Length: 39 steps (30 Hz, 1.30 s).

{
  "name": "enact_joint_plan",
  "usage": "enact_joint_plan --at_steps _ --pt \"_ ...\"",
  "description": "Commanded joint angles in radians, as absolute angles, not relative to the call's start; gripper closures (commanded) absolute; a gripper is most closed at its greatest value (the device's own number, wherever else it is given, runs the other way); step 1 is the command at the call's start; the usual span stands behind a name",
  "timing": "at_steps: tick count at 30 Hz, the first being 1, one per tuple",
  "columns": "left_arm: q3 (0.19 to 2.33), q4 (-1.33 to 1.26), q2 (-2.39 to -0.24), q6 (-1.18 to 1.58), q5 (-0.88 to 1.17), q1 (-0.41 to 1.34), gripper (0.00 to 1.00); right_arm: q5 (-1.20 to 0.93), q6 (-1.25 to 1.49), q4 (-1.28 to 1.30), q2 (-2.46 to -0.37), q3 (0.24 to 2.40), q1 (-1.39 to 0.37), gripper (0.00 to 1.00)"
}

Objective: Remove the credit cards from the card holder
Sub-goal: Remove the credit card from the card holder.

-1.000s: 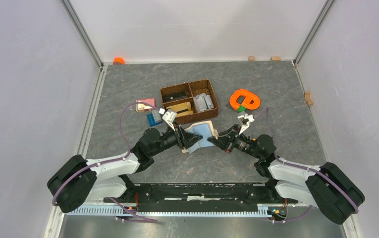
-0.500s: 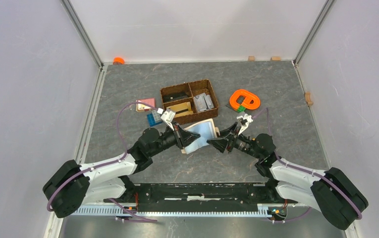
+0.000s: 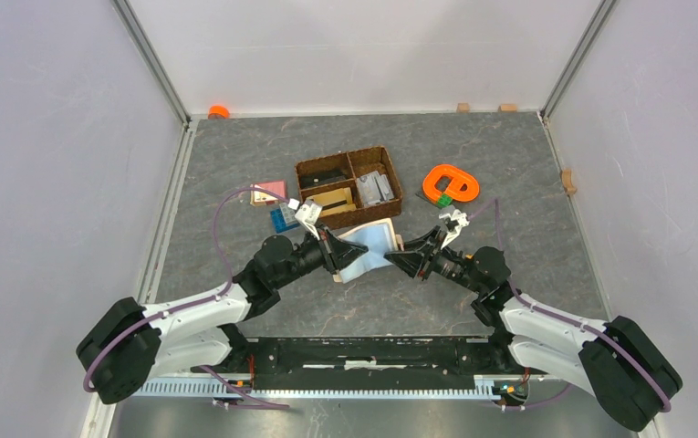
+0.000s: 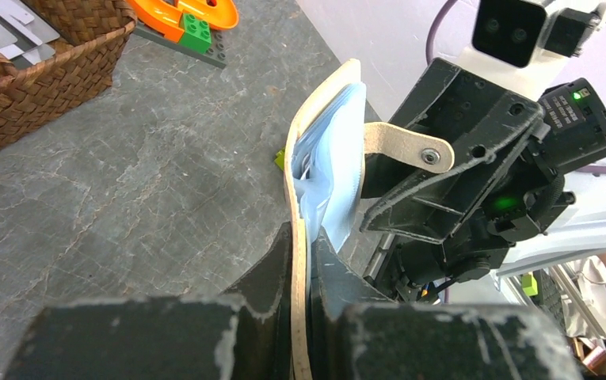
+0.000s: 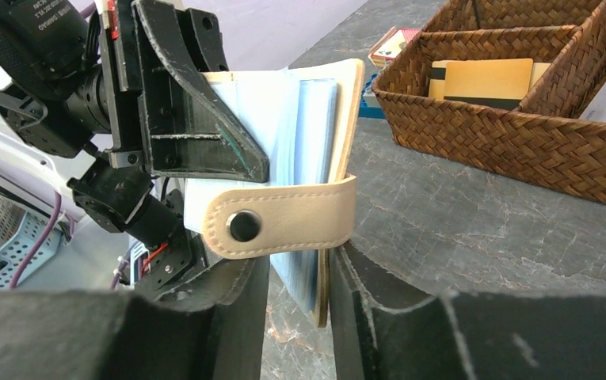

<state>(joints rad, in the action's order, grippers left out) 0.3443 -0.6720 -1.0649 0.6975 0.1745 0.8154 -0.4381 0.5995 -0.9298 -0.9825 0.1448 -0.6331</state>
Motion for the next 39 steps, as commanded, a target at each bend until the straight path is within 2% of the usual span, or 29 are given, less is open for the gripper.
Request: enact_joint_plan --at_steps 1,5,17,34,39 --pt "0.382 -0.607 -1.059 0.644 0.073 0.810 0.98 -0.490 0.606 -1.031 -0.972 0.174 -0.638 0.62" --pt "0.383 -0.606 -1.062 0.641 0.074 0.810 0.98 -0.487 0.598 -1.038 -0.956 0.167 -0.638 0.62" --pt "0.388 -0.592 -1.067 0.640 0.064 0.810 0.98 -0.476 0.588 -1.037 -0.903 0.153 -0.635 0.75" --pt "0.380 -0.610 -1.058 0.643 0.074 0.810 0.98 -0.473 0.616 -1.035 -0.872 0.139 -0.608 0.76" --pt "0.371 -0.640 -1.054 0.647 0.092 0.810 0.98 -0.488 0.632 -1.059 -0.886 0.140 -0.601 0.85"
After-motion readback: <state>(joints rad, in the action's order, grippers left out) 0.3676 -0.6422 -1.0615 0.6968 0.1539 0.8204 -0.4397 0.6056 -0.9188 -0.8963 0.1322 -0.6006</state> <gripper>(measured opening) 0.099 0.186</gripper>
